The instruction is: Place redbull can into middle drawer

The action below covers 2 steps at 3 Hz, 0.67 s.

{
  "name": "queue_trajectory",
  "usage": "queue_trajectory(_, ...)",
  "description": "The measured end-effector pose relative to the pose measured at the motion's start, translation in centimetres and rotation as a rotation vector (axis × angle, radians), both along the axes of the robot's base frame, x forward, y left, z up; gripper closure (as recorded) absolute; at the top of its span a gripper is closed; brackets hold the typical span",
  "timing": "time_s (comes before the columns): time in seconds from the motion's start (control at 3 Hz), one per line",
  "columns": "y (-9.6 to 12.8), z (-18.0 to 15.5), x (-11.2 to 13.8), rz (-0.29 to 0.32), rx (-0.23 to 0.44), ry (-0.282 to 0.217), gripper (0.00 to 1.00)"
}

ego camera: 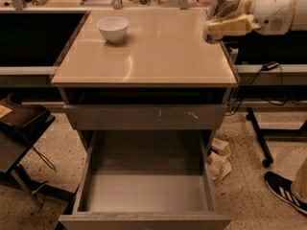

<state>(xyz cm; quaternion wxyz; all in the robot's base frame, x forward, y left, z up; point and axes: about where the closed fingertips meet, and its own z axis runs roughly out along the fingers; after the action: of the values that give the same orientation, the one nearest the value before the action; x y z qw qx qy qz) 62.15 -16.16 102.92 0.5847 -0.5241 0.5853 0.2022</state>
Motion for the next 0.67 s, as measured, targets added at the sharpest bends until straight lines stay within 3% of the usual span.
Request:
queue_trajectory(0.33,1.0,-4.7,-0.9,-0.007,0.016,-0.022,1.00)
queue_trajectory(0.67,3.2,-14.3,-1.6,0.014,0.006,0.056,1.00)
